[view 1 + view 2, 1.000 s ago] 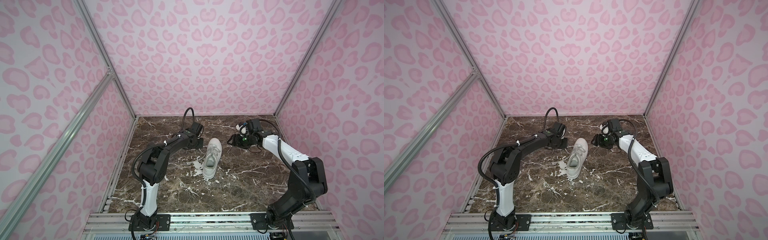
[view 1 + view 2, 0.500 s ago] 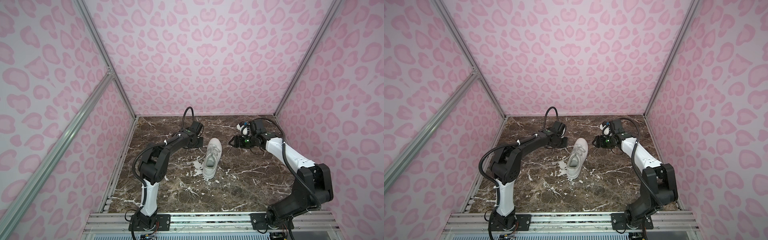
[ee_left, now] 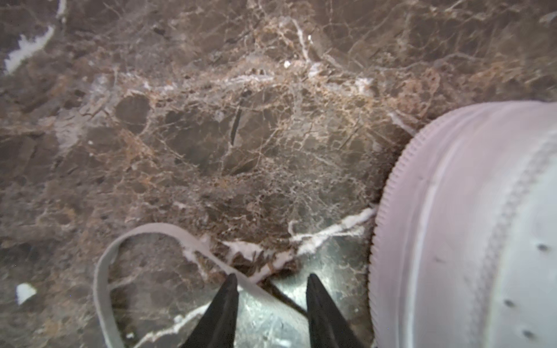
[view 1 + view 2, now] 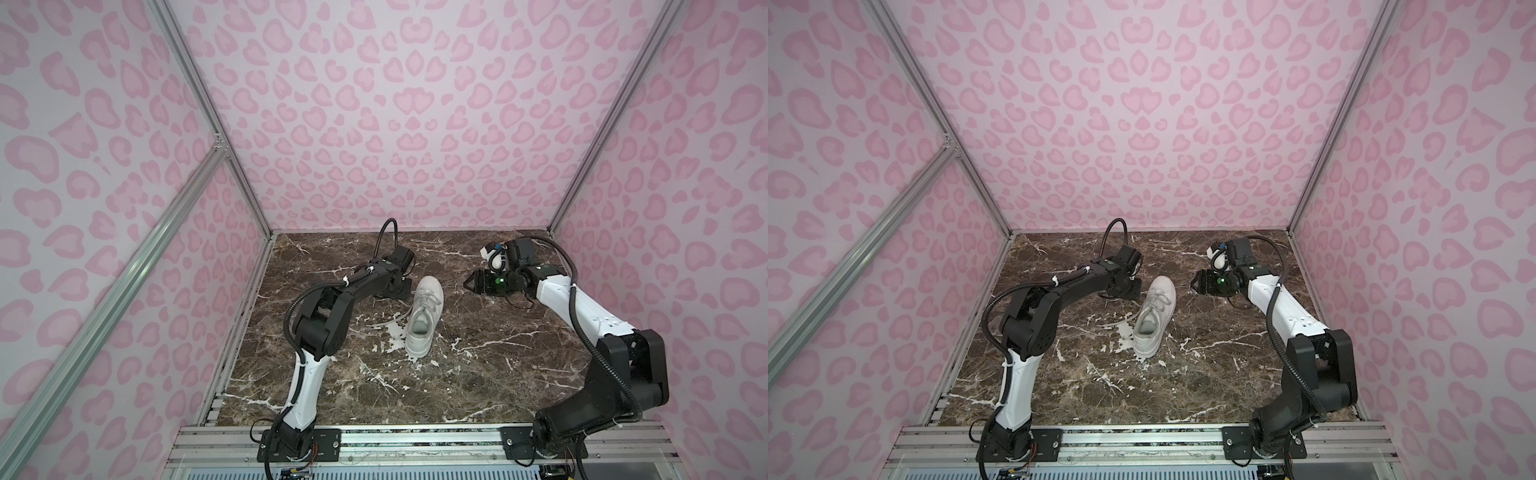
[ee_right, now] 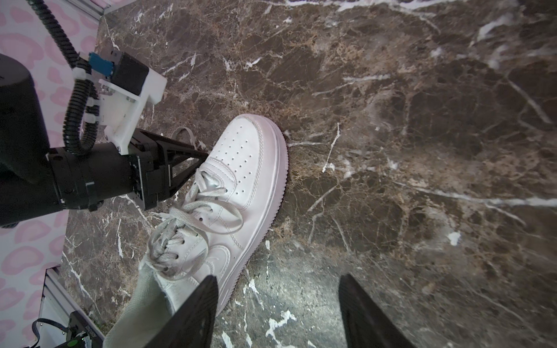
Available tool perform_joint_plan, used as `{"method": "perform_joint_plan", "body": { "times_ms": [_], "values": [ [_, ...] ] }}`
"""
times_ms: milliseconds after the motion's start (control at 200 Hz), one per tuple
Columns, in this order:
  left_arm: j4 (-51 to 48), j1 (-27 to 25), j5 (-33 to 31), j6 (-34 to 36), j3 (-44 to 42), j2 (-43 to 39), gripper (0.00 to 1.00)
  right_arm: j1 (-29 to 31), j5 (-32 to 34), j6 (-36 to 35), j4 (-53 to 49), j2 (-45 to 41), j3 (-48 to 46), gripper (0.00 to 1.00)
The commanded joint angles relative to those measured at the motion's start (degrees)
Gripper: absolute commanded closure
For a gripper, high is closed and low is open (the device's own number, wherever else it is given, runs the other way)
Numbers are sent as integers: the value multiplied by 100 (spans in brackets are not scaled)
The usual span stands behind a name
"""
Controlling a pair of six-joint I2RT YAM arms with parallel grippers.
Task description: Tie the shoes
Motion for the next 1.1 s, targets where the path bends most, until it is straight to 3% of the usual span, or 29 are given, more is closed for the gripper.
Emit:
{"method": "perform_joint_plan", "body": {
  "times_ms": [0,150,265,410,640,870,1095],
  "values": [
    [-350,-57,-322,160,225,205,60,-46,15,-29,-77,-24,-41,34],
    [-506,-150,-478,217,349,336,62,-130,6,-38,-94,-69,-85,35],
    [-544,-172,-547,198,327,303,82,-150,11,-30,-103,-90,-120,35],
    [-367,-172,-478,90,168,24,96,-154,-13,-4,-44,-128,-152,35],
    [-276,-96,-275,-114,219,-515,96,-57,-252,-91,211,-167,-215,35],
    [-188,169,612,-463,175,-869,96,459,-401,-907,1202,-260,-501,35],
    [18,356,1073,-723,-23,-1247,96,964,-739,-1588,1684,188,-223,36]
  ]
}}
